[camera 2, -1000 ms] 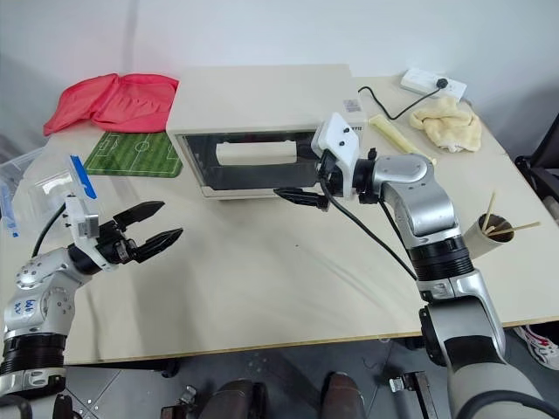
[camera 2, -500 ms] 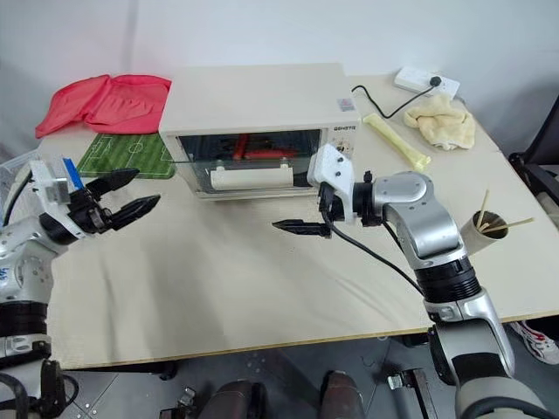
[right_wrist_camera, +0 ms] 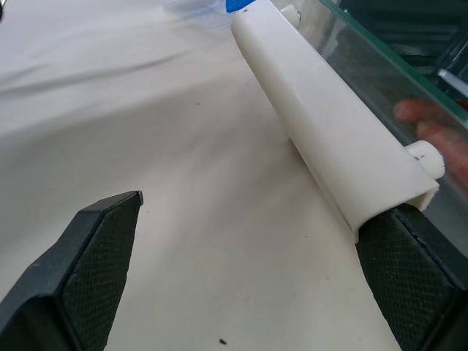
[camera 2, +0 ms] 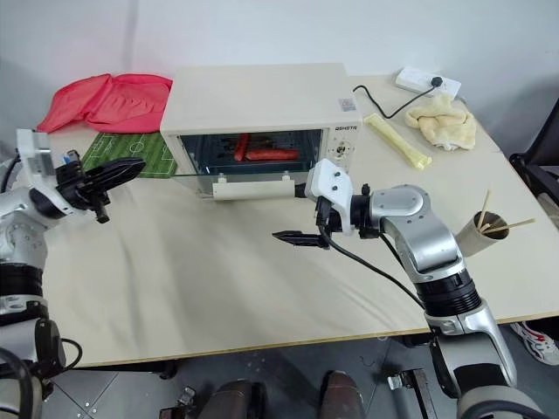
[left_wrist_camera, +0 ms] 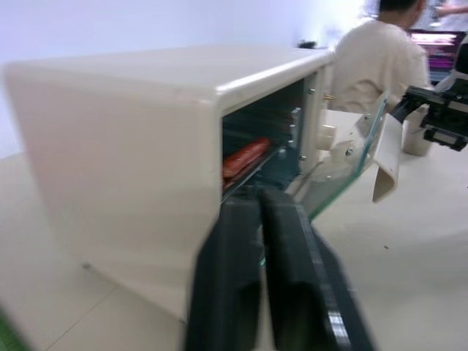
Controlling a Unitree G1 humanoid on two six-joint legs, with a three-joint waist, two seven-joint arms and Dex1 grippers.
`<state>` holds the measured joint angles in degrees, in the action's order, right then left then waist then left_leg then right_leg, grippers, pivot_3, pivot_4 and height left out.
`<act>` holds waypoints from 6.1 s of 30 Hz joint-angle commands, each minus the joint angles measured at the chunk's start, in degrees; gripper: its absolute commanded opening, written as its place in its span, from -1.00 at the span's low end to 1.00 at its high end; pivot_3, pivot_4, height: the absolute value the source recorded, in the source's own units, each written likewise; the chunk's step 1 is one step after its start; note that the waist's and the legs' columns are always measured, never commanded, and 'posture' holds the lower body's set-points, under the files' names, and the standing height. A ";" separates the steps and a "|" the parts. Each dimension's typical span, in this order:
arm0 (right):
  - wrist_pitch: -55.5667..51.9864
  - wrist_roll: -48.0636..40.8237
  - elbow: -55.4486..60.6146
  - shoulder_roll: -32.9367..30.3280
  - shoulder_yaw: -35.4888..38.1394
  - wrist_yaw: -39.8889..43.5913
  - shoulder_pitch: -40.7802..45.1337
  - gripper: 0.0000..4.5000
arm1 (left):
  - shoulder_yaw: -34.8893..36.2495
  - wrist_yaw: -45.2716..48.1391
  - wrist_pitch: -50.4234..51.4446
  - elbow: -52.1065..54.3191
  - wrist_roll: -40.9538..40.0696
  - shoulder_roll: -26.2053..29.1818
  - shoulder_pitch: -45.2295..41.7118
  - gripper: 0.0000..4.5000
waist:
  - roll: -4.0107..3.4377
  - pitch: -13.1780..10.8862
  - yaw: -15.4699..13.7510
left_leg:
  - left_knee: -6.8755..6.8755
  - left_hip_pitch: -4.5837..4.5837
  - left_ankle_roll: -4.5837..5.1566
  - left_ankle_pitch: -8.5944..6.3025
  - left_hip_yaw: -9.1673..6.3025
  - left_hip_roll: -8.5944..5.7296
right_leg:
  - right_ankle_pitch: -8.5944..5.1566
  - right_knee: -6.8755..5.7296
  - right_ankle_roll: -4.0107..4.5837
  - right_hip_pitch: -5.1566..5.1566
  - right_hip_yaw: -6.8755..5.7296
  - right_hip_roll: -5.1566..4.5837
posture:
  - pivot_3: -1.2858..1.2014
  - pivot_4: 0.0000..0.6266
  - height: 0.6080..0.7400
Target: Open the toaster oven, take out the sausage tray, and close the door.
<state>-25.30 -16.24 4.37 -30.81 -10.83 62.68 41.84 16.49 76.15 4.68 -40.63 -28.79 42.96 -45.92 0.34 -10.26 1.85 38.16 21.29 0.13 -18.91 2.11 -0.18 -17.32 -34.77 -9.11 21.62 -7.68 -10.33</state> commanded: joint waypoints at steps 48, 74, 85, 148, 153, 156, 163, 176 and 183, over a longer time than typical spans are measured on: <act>-14.05 10.20 19.51 -21.56 4.89 -13.61 -13.59 1.00 | -13.09 0.43 6.26 9.39 10.29 -7.17 6.36 -0.99 | 0.17 -0.09 -1.79 | 0.59 0.16 0.12 -0.07 0.11 0.01 | 0.02 -0.05 -0.04 -0.04 0.10 -0.06 | 0.03 -0.52 1.00; 10.10 39.34 -10.21 6.60 -20.24 -31.06 12.83 1.00 | 1.13 -13.80 7.71 28.51 -6.26 -15.90 19.05 -0.60 | 0.17 -0.09 -0.11 | 0.76 0.26 0.12 -0.09 -0.11 -0.01 | 0.03 -0.27 -0.04 -0.01 0.03 -0.08 | 0.03 -0.52 1.00; 17.65 45.31 -29.30 14.90 -20.07 -38.38 19.28 1.00 | 6.27 -24.99 3.88 38.49 -7.84 -19.45 28.18 0.85 | 0.17 -0.09 0.86 | 0.69 0.22 0.07 -0.12 -0.18 0.03 | 0.02 -0.27 -0.04 -0.01 0.03 -0.06 | 0.03 -0.52 1.00; 27.28 53.79 -40.54 19.38 -19.65 -44.41 24.99 -0.97 | 0.97 -31.22 2.00 38.23 -5.67 -20.41 28.92 1.00 | 0.12 -0.12 1.70 | 0.07 0.16 0.02 -0.11 -0.14 0.06 | 0.02 -0.09 -0.04 0.14 0.03 -0.01 | 0.03 -0.52 1.00; 24.70 54.81 -35.97 19.11 -19.65 -42.87 22.31 -0.97 | 0.69 -31.21 2.11 38.11 -5.62 -20.49 28.77 1.00 | 0.12 -0.12 1.69 | 0.04 0.17 0.01 -0.11 -0.13 0.06 | 0.02 -0.07 -0.04 0.16 0.03 -0.01 | 0.03 -0.52 1.00; 24.21 55.37 -34.82 18.89 -19.76 -42.62 21.77 -0.97 | 0.64 -31.32 2.06 38.03 -5.65 -20.51 28.56 1.00 | 0.12 -0.12 1.68 | 0.04 0.16 0.01 -0.11 -0.12 0.06 | 0.02 -0.06 -0.04 0.16 0.03 -0.01 | 0.03 -0.52 1.00; 22.91 56.57 -29.14 17.99 -19.26 -42.14 19.71 -0.97 | 0.89 -31.20 2.09 38.06 -5.76 -20.27 28.77 1.00 | 0.12 -0.12 1.62 | 0.04 0.16 0.01 -0.11 -0.13 0.06 | 0.02 -0.06 -0.04 0.15 0.03 -0.01 | 0.03 -0.52 1.00; 18.17 58.86 -8.32 16.45 -18.99 -36.73 9.20 -0.97 | 3.55 -28.90 11.68 39.66 -11.40 -15.03 29.26 1.00 | 0.12 -0.12 1.69 | 0.00 0.17 0.00 -0.11 -0.11 0.07 | 0.02 -0.02 -0.04 0.23 0.06 0.01 | 0.03 -0.52 1.00; 18.56 60.63 -3.35 15.13 -19.58 -34.33 5.87 -0.97 | 4.76 -28.64 13.36 38.84 -11.74 -13.76 28.91 1.00 | 0.12 -0.12 1.66 | -0.01 0.17 0.00 -0.11 -0.07 0.07 | 0.02 -0.02 -0.04 0.28 0.10 0.01 | 0.03 -0.52 1.00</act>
<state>-8.00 44.38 -4.47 -16.45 -30.95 28.79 46.98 19.90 47.06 17.95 -3.03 -39.18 28.18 -16.75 0.46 -10.38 3.52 38.15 21.45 0.13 -19.02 2.04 -0.11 -17.30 -34.79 -9.15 21.89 -7.59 -10.32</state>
